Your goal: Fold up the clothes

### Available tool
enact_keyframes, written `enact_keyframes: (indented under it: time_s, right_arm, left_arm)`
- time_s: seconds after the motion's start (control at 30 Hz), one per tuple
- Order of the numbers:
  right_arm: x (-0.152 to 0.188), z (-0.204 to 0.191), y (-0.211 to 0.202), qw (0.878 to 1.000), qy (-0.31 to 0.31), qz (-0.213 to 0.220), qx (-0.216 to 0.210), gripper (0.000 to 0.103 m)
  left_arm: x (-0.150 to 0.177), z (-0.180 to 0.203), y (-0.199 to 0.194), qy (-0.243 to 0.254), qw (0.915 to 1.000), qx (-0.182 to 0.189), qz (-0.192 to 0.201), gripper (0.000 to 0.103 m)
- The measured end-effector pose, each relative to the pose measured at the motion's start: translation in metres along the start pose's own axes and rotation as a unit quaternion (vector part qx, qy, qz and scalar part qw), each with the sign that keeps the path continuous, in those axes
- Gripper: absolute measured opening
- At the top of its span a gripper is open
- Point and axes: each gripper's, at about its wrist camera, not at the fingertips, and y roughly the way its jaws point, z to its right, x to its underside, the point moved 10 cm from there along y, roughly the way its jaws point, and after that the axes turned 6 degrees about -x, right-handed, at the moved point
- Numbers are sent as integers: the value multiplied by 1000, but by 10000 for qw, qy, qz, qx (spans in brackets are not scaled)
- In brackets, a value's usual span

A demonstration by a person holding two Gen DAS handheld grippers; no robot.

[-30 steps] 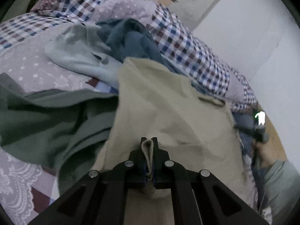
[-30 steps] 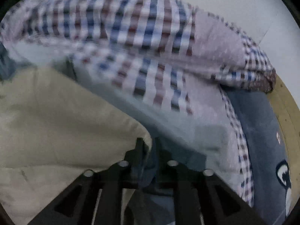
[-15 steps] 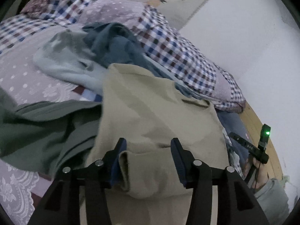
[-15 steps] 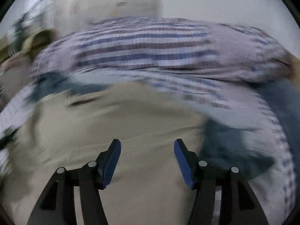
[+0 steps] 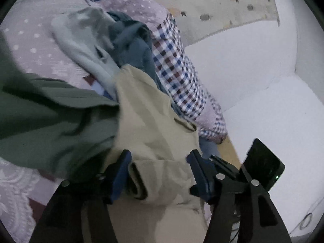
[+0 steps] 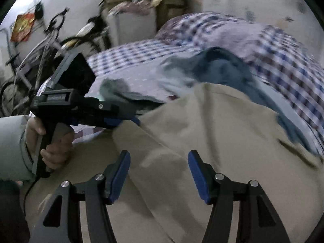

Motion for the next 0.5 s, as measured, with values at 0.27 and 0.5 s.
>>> enact_keyframes:
  time_s: [0.27, 0.5]
  right_arm:
    - [-23, -32, 52, 9923, -784, -769, -579, 62]
    - [-19, -34, 84, 9813, -849, -1429, -970, 21]
  left_arm:
    - [-12, -11, -24, -556, 9915, 1101, 426, 68]
    - [-15, -8, -31, -548, 9860, 1476, 545, 74]
